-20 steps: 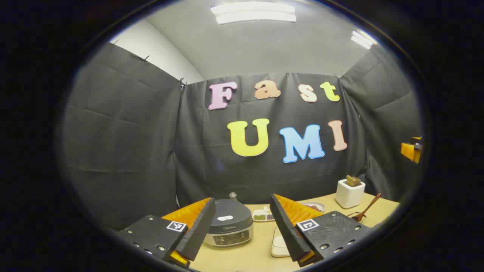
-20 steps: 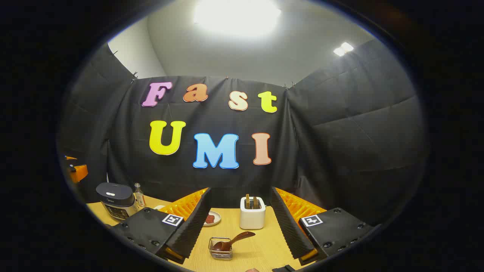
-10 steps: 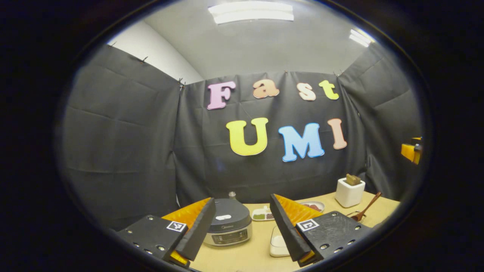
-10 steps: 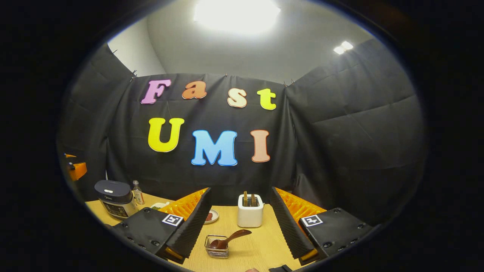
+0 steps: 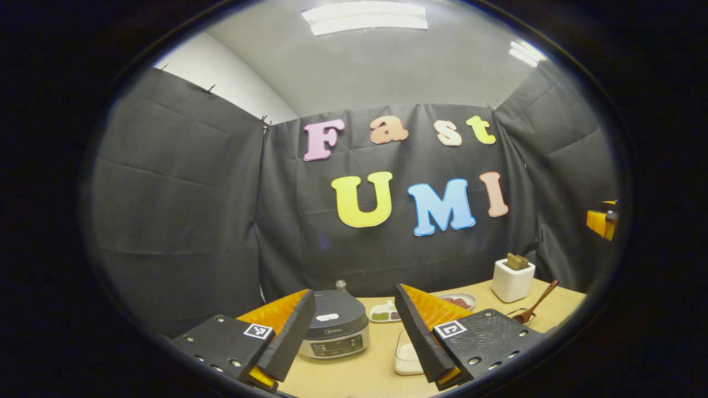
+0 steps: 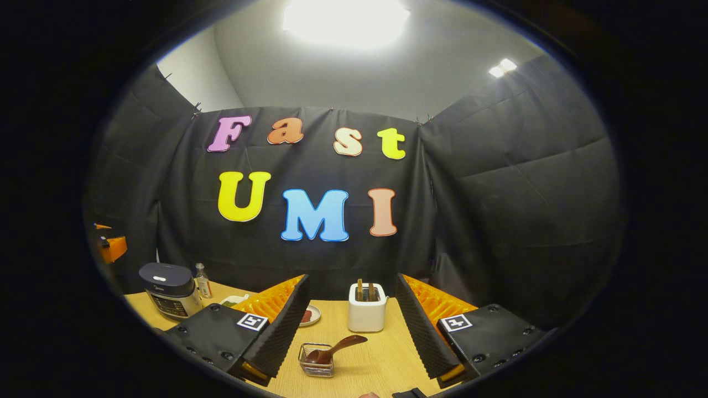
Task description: Close the left gripper, press the button to open the rice cooker; take a wooden spoon from the chopstick holder with the right hand, scoop a spoonful of rice and pour it into the rice cooker, then put the wooden spoon back into the chopstick holder.
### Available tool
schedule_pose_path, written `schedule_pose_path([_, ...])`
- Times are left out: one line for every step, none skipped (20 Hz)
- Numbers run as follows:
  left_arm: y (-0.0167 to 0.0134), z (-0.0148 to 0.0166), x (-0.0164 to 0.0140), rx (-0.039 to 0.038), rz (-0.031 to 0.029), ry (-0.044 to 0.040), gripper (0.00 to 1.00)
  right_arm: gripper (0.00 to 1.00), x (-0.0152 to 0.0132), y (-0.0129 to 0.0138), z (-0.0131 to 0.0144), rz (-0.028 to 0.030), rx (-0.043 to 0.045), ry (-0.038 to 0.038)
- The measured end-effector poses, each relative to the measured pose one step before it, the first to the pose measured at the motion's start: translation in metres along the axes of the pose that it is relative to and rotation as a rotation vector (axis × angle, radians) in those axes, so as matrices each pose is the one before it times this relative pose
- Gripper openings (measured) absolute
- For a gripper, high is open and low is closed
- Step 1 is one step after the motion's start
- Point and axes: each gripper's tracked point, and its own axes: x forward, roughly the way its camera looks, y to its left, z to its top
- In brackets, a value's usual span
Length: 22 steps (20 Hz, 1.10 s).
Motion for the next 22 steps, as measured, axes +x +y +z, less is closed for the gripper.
schedule_pose_path([-0.00031, 0.00191, 0.0, 0.00044, -0.0023, -0.00052, 0.89, 0.97, 0.00037, -0.00071, -0.00011, 0.00035, -0.00057, -0.00061])
schedule_pose_path([-0.00091, 0.00051, -0.00048, 0.00018, -0.00318, -0.00048, 0.89, 0.98, 0.00009, -0.00073, -0.00028, 0.00073, -0.00021, -0.00043])
schedule_pose_path([-0.00033, 0.00141, -0.00037, 0.00047, -0.0024, -0.00127, 0.89, 0.97, -0.001, -0.00093, -0.00046, 0.00113, 0.00017, 0.00059])
schedule_pose_path([-0.00091, 0.00129, -0.00054, -0.00053, -0.00433, -0.00277, 0.89, 0.98, 0.00108, -0.00079, -0.00067, 0.00035, 0.00079, 0.00178])
schedule_pose_path([-0.0008, 0.00181, -0.00061, -0.00099, -0.00476, -0.00157, 0.89, 0.98, 0.00037, -0.00039, -0.00068, 0.00081, 0.00195, 0.00102])
schedule_pose_path([-0.00127, 0.00079, -0.00059, -0.00117, -0.00583, 0.00037, 0.89, 0.98, -0.00012, -0.00068, -0.00065, 0.00048, 0.00215, 0.00062])
schedule_pose_path([-0.0018, 0.00111, -0.00076, -0.00147, -0.00767, -0.00002, 0.89, 0.98, -0.00033, -0.0009, 0.00006, 0.0007, 0.00116, 0.00101])
schedule_pose_path([-0.00084, -0.00001, -0.00038, -0.00194, -0.00407, 0.00365, 0.89, 0.98, 0.00017, -0.00132, -0.00163, 0.00132, 0.00032, 0.00172])
schedule_pose_path([-0.00023, 0.00168, 0.00072, 0.00102, -0.00019, 0.00427, 0.89, 0.98, -0.00082, -0.00142, -0.00046, 0.00142, 0.00062, 0.00061])
schedule_pose_path([-0.00003, 0.0002, -0.00024, 0.00422, 0.00145, -0.00044, 0.89, 0.98, 0.00049, -0.00186, -0.00122, 0.00178, 0.00074, 0.0012])
schedule_pose_path([-0.00088, 0.00214, 0.00119, 0.00332, 0.00361, -0.00117, 0.87, 0.98, 0.00085, -0.00142, -0.00045, 0.00193, 0.00093, 0.00095])
schedule_pose_path([-0.00437, -0.00075, 0.00043, 0.00029, -0.00852, 0.00377, 0.8, 0.98, -0.00059, -0.00185, -0.00143, 0.00274, 0.00072, 0.00133])
schedule_pose_path([-0.00201, 0.00175, -0.00025, 0.00156, 0.00632, -0.00524, 0.8, 0.97, -0.00004, -0.00132, -0.00036, 0.00449, 0.00075, 0.0012])
schedule_pose_path([0.00181, 0.00346, 0.00085, -0.00047, 0.00978, -0.00635, 0.67, 0.97, 0.00061, -0.00159, -0.00138, 0.00534, -0.00032, 0.0009])
schedule_pose_path([-0.00113, 0.00354, -0.00075, 0.00004, 0.00481, -0.00268, 0.55, 0.97, 0.00071, -0.00212, -0.00057, 0.00505, -0.00139, 0.00084])
schedule_pose_path([0.0026, 0.00022, 0.00004, 0.00472, 0.01699, -0.00278, 0.43, 0.98, 0.00043, -0.00244, -0.00128, 0.00694, -0.0004, -0.00025])
schedule_pose_path([0.00503, 0.00316, 0.00124, 0.00191, 0.01934, -0.00413, 0.3, 0.98, 0.00089, -0.00203, -0.00091, 0.00944, 0.00062, 0.00017])
schedule_pose_path([-0.00623, 0.00038, -0.00022, -0.01083, -0.01328, 0.00283, 0.18, 0.98, 0.00118, -0.00163, -0.00157, 0.00843, 0.00201, 0.001])
schedule_pose_path([0.00114, 0.00089, -0.00119, -0.00467, 0.02009, 0.00142, 0.18, 0.98, 0.00032, -0.00148, -0.0032, 0.0102, 0.00478, 0.00323])
schedule_pose_path([0.00643, 0.00079, 0.00198, -0.0005, 0.02329, -0.00546, 0.1, 0.98, -0.0005, -0.0003, -0.00195, 0.01207, 0.00456, 0.00114])
schedule_pose_path([-0.00046, -0.00158, 0.00117, -0.00324, -0.00728, 0.00343, 0.01, 0.98, 0.00078, -0.00146, -0.00197, 0.0076, 0.00139, 0.00136])
schedule_pose_path([0.00173, 0.00333, 0.00295, -0.00058, -0.0063, -0.00726, 0.05, 0.98, 0.00143, -0.00071, -0.00234, 0.0076, 0.00079, -0.00015])
